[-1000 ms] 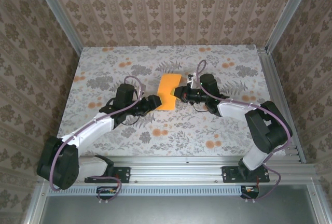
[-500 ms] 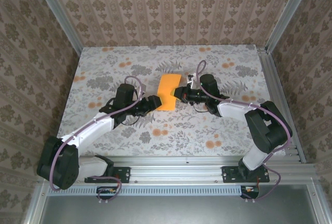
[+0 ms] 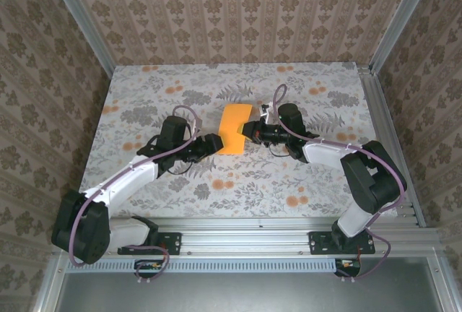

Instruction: Fold a paper plane with a square sheet of paper (pick it up from the middle)

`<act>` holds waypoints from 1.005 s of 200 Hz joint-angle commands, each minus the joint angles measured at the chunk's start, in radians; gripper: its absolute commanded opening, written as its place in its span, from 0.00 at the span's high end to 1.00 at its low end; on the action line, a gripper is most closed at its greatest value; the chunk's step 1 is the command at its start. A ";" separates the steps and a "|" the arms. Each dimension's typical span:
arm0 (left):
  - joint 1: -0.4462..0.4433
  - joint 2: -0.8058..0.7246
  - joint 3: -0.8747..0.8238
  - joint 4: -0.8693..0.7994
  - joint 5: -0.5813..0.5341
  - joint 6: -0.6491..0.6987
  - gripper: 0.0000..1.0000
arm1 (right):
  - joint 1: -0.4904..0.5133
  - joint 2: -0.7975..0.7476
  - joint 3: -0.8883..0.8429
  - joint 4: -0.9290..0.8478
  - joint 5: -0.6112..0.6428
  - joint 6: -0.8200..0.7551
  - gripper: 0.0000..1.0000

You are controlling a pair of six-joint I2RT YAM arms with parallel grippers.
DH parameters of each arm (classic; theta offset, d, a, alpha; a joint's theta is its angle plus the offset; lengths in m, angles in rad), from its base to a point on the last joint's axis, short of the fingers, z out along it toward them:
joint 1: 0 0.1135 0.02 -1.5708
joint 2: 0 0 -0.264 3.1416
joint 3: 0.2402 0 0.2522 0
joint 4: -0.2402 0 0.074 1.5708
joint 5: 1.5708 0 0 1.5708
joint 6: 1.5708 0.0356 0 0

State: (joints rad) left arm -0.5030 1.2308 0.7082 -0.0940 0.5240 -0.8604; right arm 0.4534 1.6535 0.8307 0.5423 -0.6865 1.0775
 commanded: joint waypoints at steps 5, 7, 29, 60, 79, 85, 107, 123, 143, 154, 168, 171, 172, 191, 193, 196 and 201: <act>0.006 -0.005 0.016 0.046 0.036 -0.021 0.32 | 0.004 -0.006 0.002 0.000 -0.014 -0.011 0.99; 0.005 -0.005 0.015 0.048 0.035 -0.021 0.33 | 0.004 -0.006 0.002 0.001 -0.013 -0.011 0.99; 0.004 -0.004 0.016 0.057 0.043 -0.027 0.32 | 0.006 -0.002 0.007 -0.002 -0.013 -0.015 0.99; 0.005 0.004 0.008 0.091 0.057 -0.044 0.33 | 0.010 0.001 0.010 0.002 -0.015 -0.011 0.99; 0.005 0.011 0.006 0.109 0.067 -0.054 0.33 | 0.013 0.002 0.007 0.006 -0.013 -0.009 0.99; 0.004 0.012 0.006 0.109 0.069 -0.055 0.33 | 0.011 0.004 0.006 0.009 -0.014 -0.007 0.99; 0.004 0.016 0.009 0.084 0.062 -0.041 0.32 | 0.011 0.006 0.001 0.021 -0.013 -0.002 0.99; 0.004 0.016 0.012 0.051 0.049 -0.022 0.32 | 0.012 0.006 0.002 0.022 -0.015 0.000 0.99; 0.004 0.013 0.022 0.002 0.024 0.008 0.32 | 0.010 0.001 0.001 0.024 -0.017 0.001 0.99; 0.004 0.012 0.020 0.002 0.022 0.010 0.32 | 0.010 0.001 0.001 0.022 -0.017 0.000 0.99; 0.004 0.015 0.022 0.003 0.025 0.010 0.32 | 0.010 -0.001 0.001 0.023 -0.016 0.001 0.99; 0.004 0.015 0.021 0.005 0.026 0.009 0.32 | 0.010 0.000 0.002 0.023 -0.016 0.000 0.99; 0.004 0.015 0.022 0.006 0.027 0.009 0.32 | 0.010 0.001 0.002 0.024 -0.016 0.001 0.99; 0.004 0.016 0.023 0.001 0.026 0.012 0.32 | 0.010 0.003 0.002 0.024 -0.016 0.001 0.99; 0.004 0.016 0.023 0.001 0.025 0.013 0.32 | 0.010 0.002 0.002 0.024 -0.016 0.001 0.99; 0.004 0.017 0.023 0.001 0.026 0.013 0.32 | 0.010 0.002 0.002 0.024 -0.017 0.002 0.99; 0.004 0.016 0.020 0.008 0.029 0.009 0.32 | 0.010 0.002 0.002 0.024 -0.017 0.002 0.99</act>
State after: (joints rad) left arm -0.5030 1.2427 0.7082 -0.0757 0.5537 -0.8783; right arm 0.4591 1.6539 0.8307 0.5426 -0.6865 1.0779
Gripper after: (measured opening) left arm 0.677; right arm 0.068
